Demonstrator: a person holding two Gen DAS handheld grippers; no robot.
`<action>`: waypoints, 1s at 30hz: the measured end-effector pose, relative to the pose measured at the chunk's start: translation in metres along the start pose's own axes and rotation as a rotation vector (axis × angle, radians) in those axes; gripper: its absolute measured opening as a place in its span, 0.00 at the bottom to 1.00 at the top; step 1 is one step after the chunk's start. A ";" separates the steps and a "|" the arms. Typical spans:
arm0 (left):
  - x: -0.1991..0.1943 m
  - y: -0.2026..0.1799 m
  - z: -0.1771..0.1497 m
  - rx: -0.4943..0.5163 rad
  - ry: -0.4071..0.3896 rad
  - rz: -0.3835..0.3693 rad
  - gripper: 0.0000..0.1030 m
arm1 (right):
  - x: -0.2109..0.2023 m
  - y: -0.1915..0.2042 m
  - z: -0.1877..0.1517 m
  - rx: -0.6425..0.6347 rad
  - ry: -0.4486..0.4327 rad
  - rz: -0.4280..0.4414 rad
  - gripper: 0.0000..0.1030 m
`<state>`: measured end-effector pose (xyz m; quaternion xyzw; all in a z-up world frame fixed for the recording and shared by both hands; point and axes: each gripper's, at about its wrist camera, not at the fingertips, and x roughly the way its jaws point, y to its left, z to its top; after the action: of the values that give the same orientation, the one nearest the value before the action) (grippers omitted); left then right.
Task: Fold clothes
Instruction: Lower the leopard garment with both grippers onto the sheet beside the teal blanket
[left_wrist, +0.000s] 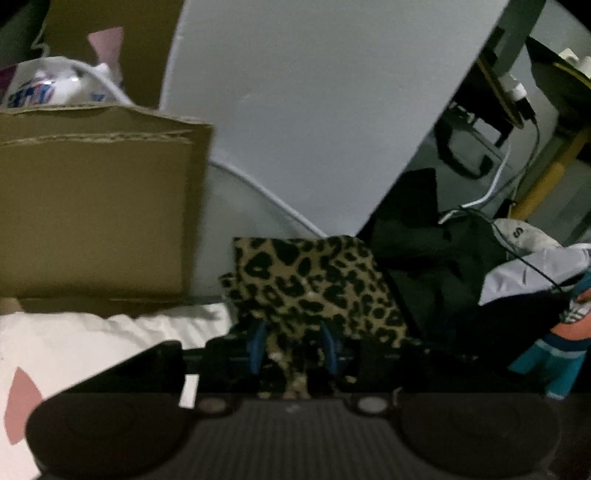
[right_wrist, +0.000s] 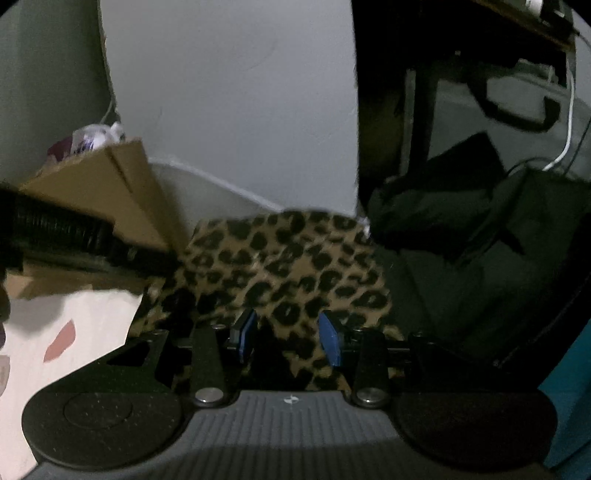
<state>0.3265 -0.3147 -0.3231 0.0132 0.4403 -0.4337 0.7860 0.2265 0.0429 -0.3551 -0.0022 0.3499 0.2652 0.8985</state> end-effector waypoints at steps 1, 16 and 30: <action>0.002 -0.003 -0.001 0.004 0.004 -0.011 0.31 | 0.002 -0.001 -0.002 0.005 0.007 0.005 0.43; 0.033 -0.012 -0.025 0.138 0.079 0.052 0.18 | 0.010 -0.034 -0.028 0.033 0.098 -0.077 0.43; -0.005 -0.027 -0.020 0.207 0.051 0.046 0.18 | -0.043 -0.032 -0.063 0.149 -0.002 -0.014 0.43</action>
<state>0.2931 -0.3197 -0.3218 0.1156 0.4126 -0.4582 0.7788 0.1757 -0.0170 -0.3809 0.0625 0.3675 0.2323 0.8984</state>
